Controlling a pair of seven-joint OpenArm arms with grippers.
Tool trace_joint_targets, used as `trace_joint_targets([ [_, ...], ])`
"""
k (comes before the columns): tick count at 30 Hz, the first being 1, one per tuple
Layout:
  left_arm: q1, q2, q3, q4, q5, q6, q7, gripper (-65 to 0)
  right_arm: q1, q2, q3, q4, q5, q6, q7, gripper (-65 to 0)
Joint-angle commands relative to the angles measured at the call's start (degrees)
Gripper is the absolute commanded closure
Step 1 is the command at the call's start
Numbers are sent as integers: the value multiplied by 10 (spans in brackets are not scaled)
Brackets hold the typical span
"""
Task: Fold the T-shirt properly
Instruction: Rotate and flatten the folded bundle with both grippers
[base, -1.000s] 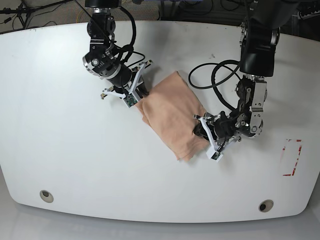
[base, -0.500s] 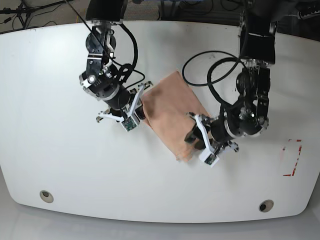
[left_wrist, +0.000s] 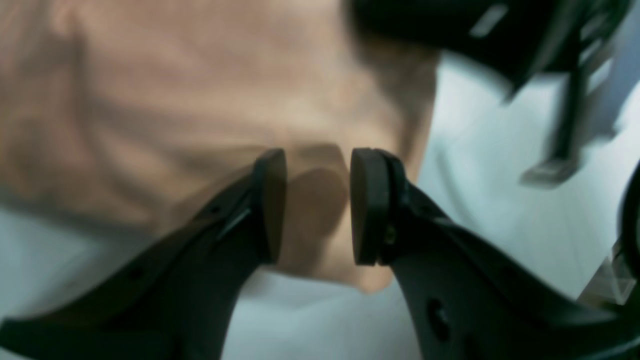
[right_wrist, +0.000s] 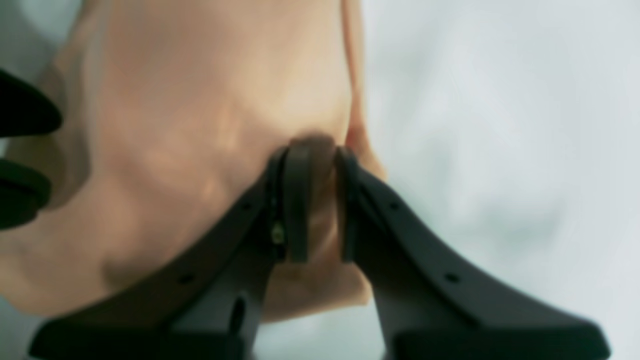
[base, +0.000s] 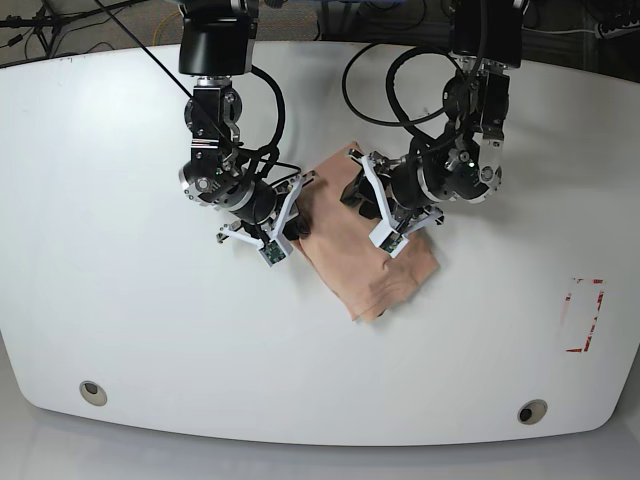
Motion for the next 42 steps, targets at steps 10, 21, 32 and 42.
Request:
trace_joint_targets([
  [10,-29,-40,-1,-128,67,0,-40,-194,-68,1,-1,54,10,3,13,-79],
  [21,-54,-64,-4,-107,77,-1,-26,-194,-113,-12,-35,102,8,3,11,-79],
  [32,-54,-70,-4,81,42,4,20,-197,-124,5,-9,249,12,3,-75,-79],
  [42,-54,-7,9,100,96,134,-61,-392,-125,48,27,291,14,5,-101,-79],
])
